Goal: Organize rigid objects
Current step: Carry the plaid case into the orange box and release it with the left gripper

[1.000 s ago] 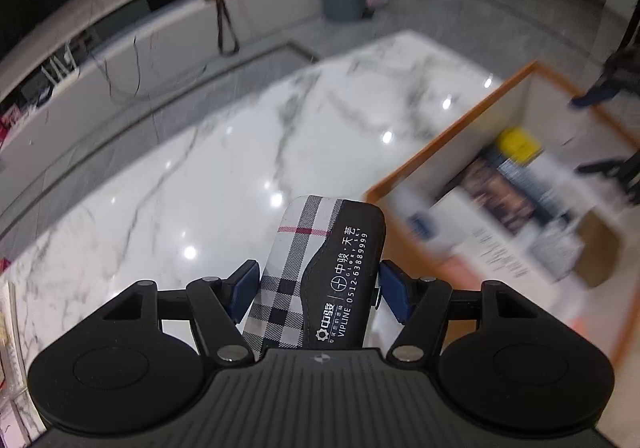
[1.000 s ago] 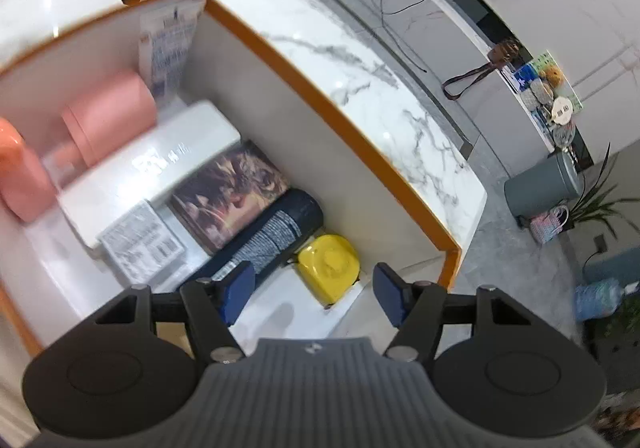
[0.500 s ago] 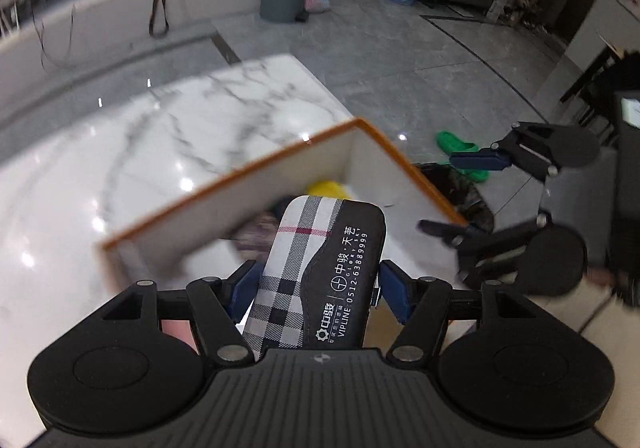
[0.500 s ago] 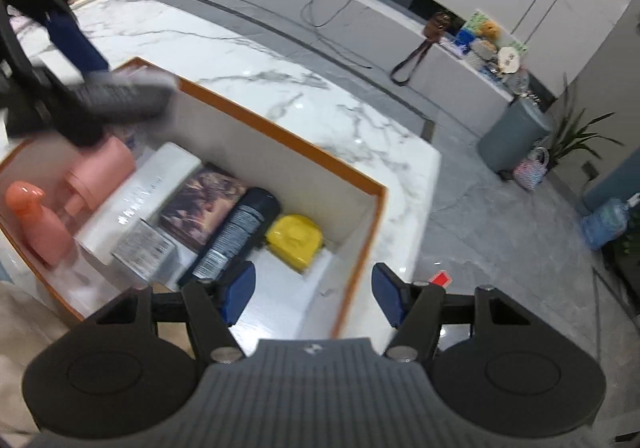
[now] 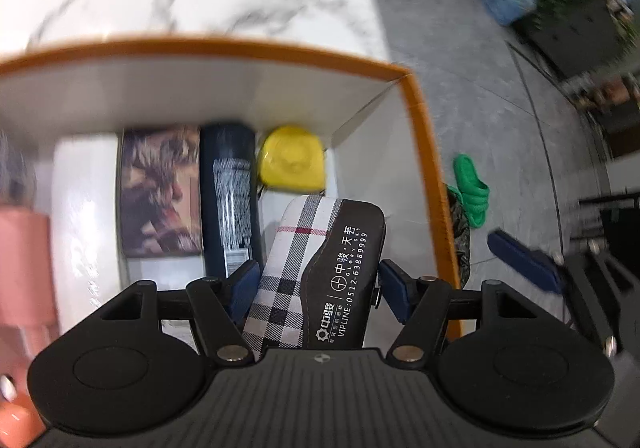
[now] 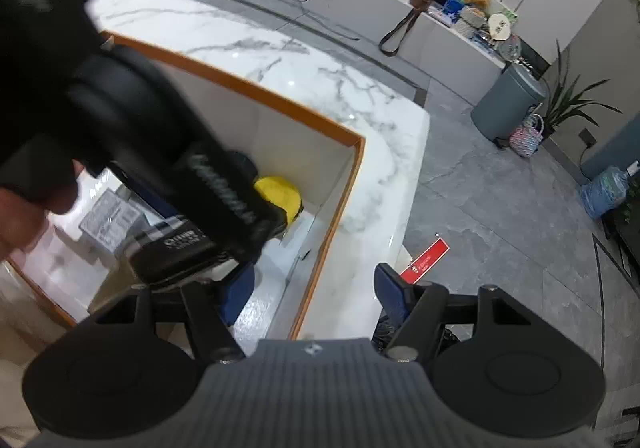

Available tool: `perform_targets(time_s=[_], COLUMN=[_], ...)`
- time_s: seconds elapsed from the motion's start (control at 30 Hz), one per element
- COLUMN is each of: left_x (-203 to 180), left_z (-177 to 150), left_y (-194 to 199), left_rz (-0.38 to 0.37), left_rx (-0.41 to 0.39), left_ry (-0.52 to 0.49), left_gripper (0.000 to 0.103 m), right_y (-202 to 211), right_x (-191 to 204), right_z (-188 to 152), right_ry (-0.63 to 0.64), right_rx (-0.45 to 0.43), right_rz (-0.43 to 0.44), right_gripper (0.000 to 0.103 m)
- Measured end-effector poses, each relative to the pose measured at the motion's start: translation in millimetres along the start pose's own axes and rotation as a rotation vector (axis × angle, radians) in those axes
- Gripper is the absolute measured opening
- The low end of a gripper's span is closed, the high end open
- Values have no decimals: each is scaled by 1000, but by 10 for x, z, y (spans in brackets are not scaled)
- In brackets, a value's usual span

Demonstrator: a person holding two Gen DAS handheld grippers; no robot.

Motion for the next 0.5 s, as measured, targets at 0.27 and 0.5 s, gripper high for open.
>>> perform_targets(time_s=[0.27, 0.5], left_x=[110, 243], left_z=[38, 53], left_y=[-239, -271], left_rz=[-58, -93], left_rx=[93, 132], left_ry=[200, 266], left_gripper=[76, 76], right_y=[-111, -142], right_x=[-4, 47], right_z=[-2, -25], right_ry=[15, 24], right_rx=[16, 40], right_rz=[15, 0], right_gripper=[68, 70])
Point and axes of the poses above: each gripper's, at about its wrist camera, not at the fingertips, and y roughly against the way its jaws point, x to its left, z to its top, the point moved 3 cm from there along -y, roughly the way its jaws point, and after that the axes turned 14 degrees about y, right-handed, at the moved point
